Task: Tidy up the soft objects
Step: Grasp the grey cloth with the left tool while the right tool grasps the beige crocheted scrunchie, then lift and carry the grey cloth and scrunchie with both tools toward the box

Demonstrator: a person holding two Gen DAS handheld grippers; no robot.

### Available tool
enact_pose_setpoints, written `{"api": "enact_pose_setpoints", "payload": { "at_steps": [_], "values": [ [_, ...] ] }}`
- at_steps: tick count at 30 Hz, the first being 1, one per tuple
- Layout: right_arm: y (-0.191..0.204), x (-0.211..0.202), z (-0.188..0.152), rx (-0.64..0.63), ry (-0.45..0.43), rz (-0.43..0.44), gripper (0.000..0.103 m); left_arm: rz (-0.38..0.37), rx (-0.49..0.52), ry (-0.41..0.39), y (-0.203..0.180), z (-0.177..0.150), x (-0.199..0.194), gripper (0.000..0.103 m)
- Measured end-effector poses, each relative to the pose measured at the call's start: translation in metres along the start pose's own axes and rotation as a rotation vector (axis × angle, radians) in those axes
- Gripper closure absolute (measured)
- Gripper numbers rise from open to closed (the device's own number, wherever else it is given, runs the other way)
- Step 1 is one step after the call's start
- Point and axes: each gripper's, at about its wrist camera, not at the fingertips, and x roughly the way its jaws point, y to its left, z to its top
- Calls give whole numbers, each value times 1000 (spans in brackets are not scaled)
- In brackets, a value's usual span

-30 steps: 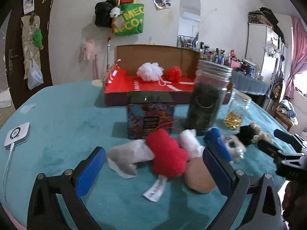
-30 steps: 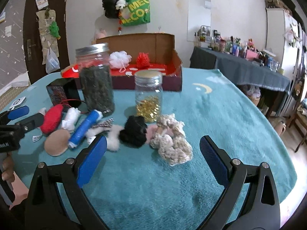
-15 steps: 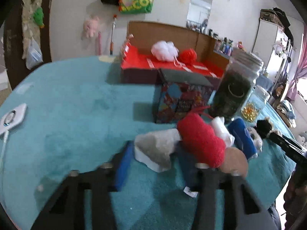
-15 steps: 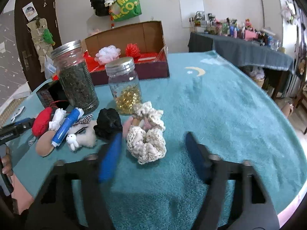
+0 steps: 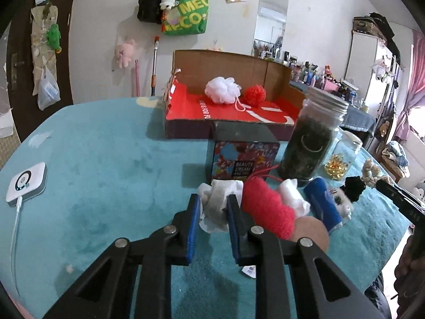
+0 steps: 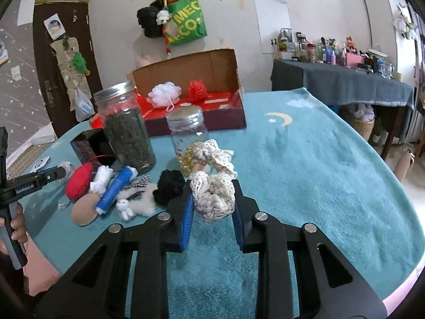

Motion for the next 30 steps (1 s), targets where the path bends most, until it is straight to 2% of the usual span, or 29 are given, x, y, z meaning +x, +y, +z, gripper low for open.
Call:
{"api": "enact_pose_setpoints", "payload": {
  "at_steps": [11, 18, 30],
  "values": [
    [2, 2, 1, -2, 11, 23, 79, -13, -10, 14, 1, 0, 2, 82],
    [4, 0, 1, -2, 8, 46, 79, -49, -9, 4, -4, 2, -4, 82],
    [40, -2, 4, -34, -4, 165, 79, -265, 26, 10, -51, 11, -3, 82]
  ]
}}
